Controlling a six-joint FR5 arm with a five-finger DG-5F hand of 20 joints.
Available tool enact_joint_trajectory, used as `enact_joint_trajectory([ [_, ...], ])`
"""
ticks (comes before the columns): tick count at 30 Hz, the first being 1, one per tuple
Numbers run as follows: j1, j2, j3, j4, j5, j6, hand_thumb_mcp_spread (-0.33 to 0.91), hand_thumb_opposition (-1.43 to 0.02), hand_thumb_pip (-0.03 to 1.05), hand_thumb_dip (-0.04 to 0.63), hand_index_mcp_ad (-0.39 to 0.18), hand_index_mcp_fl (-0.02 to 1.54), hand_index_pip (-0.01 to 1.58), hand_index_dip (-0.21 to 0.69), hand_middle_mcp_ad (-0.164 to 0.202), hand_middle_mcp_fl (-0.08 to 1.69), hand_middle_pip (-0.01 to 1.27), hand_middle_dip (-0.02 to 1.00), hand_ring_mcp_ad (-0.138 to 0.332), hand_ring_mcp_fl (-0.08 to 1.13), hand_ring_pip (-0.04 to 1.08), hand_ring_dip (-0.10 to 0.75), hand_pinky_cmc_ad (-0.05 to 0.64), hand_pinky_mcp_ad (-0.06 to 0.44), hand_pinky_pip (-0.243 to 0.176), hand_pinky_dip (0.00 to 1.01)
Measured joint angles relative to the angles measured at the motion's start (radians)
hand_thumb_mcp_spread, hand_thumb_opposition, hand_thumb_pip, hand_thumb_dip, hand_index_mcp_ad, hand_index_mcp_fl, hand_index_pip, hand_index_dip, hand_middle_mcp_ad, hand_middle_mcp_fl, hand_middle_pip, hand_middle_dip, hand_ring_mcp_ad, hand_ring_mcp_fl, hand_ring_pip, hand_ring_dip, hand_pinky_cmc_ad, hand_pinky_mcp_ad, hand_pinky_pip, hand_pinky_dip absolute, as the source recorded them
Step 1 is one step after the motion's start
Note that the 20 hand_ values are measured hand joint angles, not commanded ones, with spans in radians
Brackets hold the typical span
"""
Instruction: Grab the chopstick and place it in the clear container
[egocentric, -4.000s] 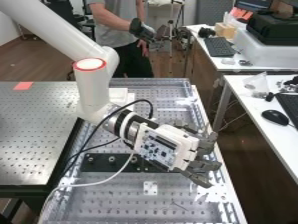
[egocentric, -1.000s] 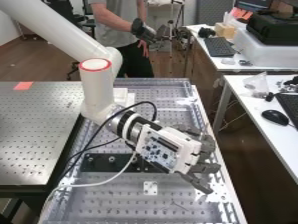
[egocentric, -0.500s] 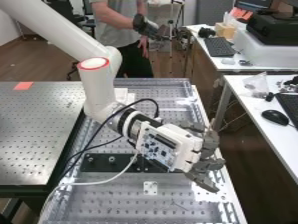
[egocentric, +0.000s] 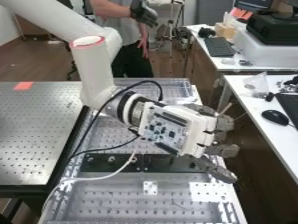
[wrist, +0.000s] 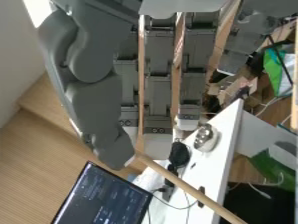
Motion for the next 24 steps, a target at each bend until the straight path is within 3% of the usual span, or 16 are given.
enact_joint_trajectory([
  [5, -0.011, 0.048, -0.008, -0.02, -0.015, -0.008, 0.7, -0.98, 0.52, 0.269, -0.101, 0.72, 1.2, 0.054, -0.002, 1.21, 0.6, 0.72, 0.066, 0.75, 0.1, 0.51, 0.328, 0.26, 0.002, 0.18],
  [13, -0.017, 0.144, -0.046, -0.064, -0.049, -0.066, 0.71, -0.98, 0.52, 0.269, -0.12, 0.72, 1.2, 0.058, 0.002, 1.21, 0.6, 0.73, 0.065, 0.75, 0.09, 0.515, 0.328, 0.265, 0.0, 0.18],
  [24, 0.037, 0.29, -0.154, -0.107, -0.042, -0.096, 0.71, -0.98, 0.52, 0.269, -0.12, 0.74, 1.19, 0.061, 0.003, 1.23, 0.59, 0.73, 0.065, 0.77, 0.09, 0.515, 0.328, 0.265, 0.009, 0.18],
])
